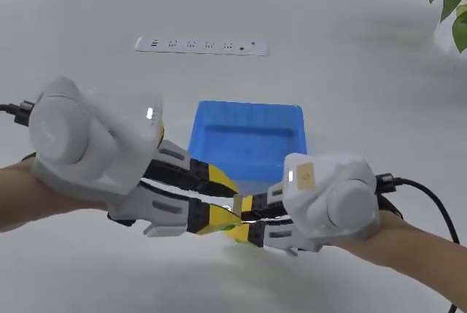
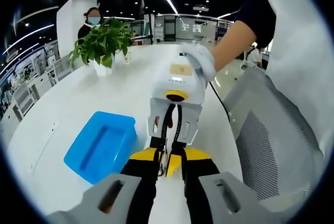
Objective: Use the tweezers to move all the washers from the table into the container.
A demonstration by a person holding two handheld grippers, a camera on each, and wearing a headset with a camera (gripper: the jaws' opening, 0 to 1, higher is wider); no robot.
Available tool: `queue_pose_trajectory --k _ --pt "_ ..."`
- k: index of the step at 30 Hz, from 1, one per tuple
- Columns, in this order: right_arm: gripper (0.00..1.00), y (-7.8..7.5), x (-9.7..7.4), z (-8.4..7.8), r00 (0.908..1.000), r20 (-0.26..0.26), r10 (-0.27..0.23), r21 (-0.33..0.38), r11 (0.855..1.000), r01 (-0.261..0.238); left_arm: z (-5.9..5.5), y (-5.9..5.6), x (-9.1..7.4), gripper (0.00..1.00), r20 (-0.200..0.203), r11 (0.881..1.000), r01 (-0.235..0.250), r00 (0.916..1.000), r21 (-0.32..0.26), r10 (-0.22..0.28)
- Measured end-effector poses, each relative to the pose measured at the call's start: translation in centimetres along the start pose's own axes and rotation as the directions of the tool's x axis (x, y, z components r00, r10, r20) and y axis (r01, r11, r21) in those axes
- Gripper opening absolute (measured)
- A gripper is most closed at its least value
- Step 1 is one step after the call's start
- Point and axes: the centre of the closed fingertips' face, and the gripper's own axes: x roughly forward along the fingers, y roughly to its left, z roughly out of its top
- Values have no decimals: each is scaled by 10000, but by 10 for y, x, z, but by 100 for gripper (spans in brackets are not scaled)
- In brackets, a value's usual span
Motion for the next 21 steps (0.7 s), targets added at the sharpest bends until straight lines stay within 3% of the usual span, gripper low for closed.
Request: queue_pose_trajectory --k 7,12,17,21 --pt "9 3 -3 9 10000 65 8 -91 10000 -8 -10 0 -15 31 102 9956 -769 9969 -527 776" --pt "9 5 -11 19 9999 80 118 -331 9994 -115 -22 3 -28 37 -96 9902 -1262 9920 -602 1258" --pt "9 4 -22 27 9998 59 205 -521 9984 -202 -23 4 -41 42 257 9806 -1715 9843 -947 1746" --pt "9 0 -32 39 9996 232 143 -448 9989 -133 -37 3 -49 43 62 9745 -1925 9809 -1155 1945"
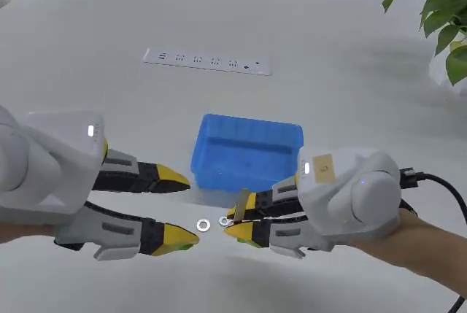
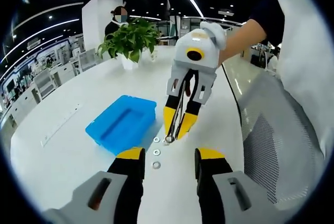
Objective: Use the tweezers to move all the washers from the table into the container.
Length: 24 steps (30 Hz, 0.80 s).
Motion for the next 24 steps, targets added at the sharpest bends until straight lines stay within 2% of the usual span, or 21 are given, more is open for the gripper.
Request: queue_pose_trajectory --k 4,10,12,13,16,18,19,21,22,24 --pt "9 -7 -8 13 9998 167 -104 -122 9999 106 -4 2 -8 52 277 9989 -400 9988 -251 407" --pt "9 -22 -14 30 9991 303 -310 -511 9982 325 -11 4 -15 63 219 9962 -780 9966 -394 789" --pt "9 -29 -14 35 9989 321 -338 -573 9977 356 -14 4 -15 68 193 9950 -851 9961 -530 863" --pt "9 -35 -15 36 9987 253 -443 -826 9955 463 -16 5 -15 69 196 9944 -923 9954 -518 934" --pt "9 -50 -18 42 9976 357 -600 -801 9948 627 -22 6 -14 72 200 9926 -998 9946 -695 1015" --pt "9 -61 -18 41 9965 316 -779 -827 9933 803 -24 6 -14 72 183 9921 -1000 9946 -751 1017" --pt "9 -66 -18 39 9960 282 -845 -841 9927 866 -23 3 -14 69 221 9933 -820 9962 -816 841" --pt "9 -76 -18 35 9947 238 -996 -739 9921 1011 -17 3 -14 71 660 9938 -804 9942 -764 855" --pt "9 -81 -18 33 9940 213 -1071 -680 9918 1083 -14 3 -14 74 819 9930 -786 9929 -876 858" --pt "9 -91 -16 27 9923 175 -1227 -566 9907 1235 -11 4 -15 77 941 9922 -814 9915 -941 902"
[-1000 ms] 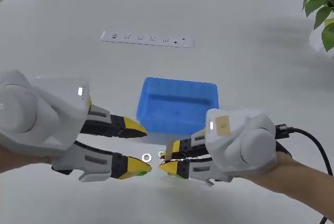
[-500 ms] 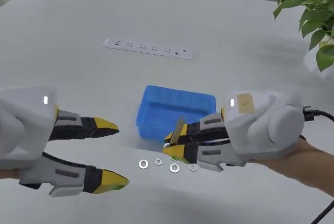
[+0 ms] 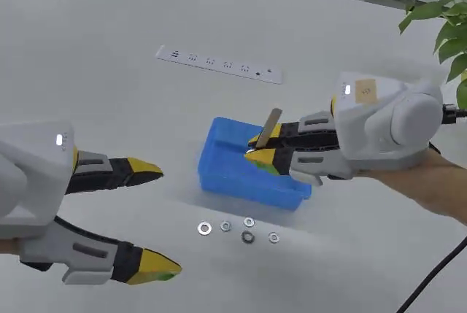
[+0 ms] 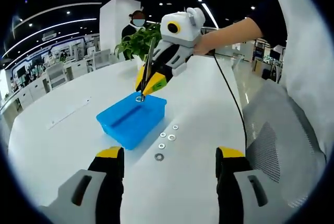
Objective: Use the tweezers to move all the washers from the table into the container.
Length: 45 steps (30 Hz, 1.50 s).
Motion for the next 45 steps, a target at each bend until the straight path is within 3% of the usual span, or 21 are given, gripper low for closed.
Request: queue_pose_trajectory --k 4,9,15,29,41,45 --pt "9 -16 12 -18 9995 -273 -129 216 9997 135 1 -1 -1 76 108 9999 46 9999 -91 -45" --pt "9 -28 28 -38 9984 -540 -168 382 9991 188 -6 -2 -3 76 58 9994 6 10000 -360 -4" --pt "9 -23 45 -55 9963 -835 198 499 9986 -157 -11 3 0 76 89 9966 -108 9999 -812 116" --pt "10 -13 56 -62 9949 -865 524 462 9978 -486 -7 7 1 73 171 9943 -182 9997 -1048 201" --pt "9 -16 56 -57 9966 -697 437 720 9967 -386 -9 9 -5 72 80 9937 -238 9997 -1095 248" --pt "8 -17 54 -56 9964 -754 375 580 9978 -332 -5 18 0 72 135 9942 -283 9995 -1040 299"
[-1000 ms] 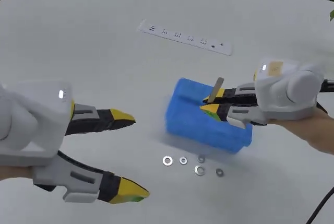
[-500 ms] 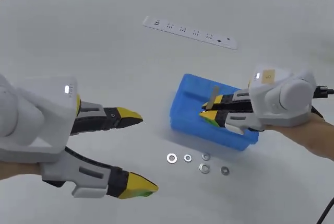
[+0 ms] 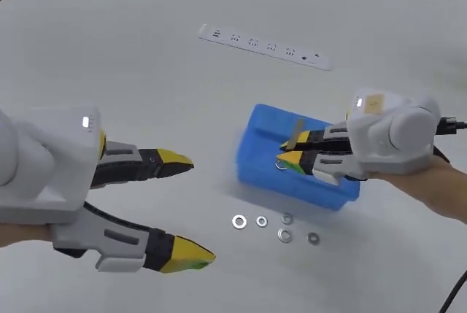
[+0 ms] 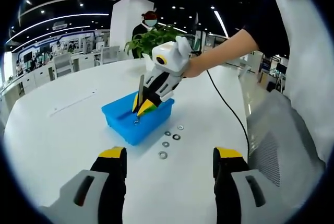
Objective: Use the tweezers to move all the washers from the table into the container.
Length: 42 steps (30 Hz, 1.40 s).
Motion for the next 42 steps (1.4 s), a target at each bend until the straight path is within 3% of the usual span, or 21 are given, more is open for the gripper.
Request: queue_pose_trajectory --k 2,3,5,6,10,13,16,18,24,28,36,42 --pt "8 0 -1 0 10000 -53 15 -9 10000 -15 -5 7 4 72 -453 9991 -112 9989 397 130" --pt "8 0 -2 -1 9999 -139 -5 -61 10000 4 -4 9 6 71 -411 9993 -107 9991 351 122" --pt "8 0 -3 -1 9998 -184 27 -169 9999 -30 7 15 11 69 -54 9992 -248 9997 311 250" --pt "8 0 -4 0 9998 -175 29 -181 9998 -32 21 22 15 67 428 9973 -605 9974 420 587" --pt "8 2 -8 7 9999 -98 20 -333 9994 -23 47 33 28 61 981 9936 -761 9929 833 679" --pt "8 4 -10 11 10000 -65 64 -505 9987 -67 59 37 45 57 915 9917 -437 9953 1213 326" --pt "8 7 -10 16 9999 29 109 -610 9981 -107 66 35 69 56 535 9864 404 9973 1593 -495" --pt "8 8 -11 17 9999 23 141 -674 9976 -140 73 37 80 52 550 9818 542 9964 1818 -652" --pt "8 9 -13 16 9997 84 236 -824 9963 -228 85 38 92 40 549 9787 1022 9920 1778 -1136" --pt "8 9 -14 14 9996 94 276 -815 9963 -267 87 39 93 26 568 9727 1028 9915 2080 -1169" --pt "8 14 -12 12 9990 20 454 -863 9952 -451 88 33 91 15 541 9523 1375 9860 2724 -1578" --pt "8 16 -13 11 9987 -5 511 -928 9944 -509 90 28 90 10 554 9434 1633 9808 2887 -1868"
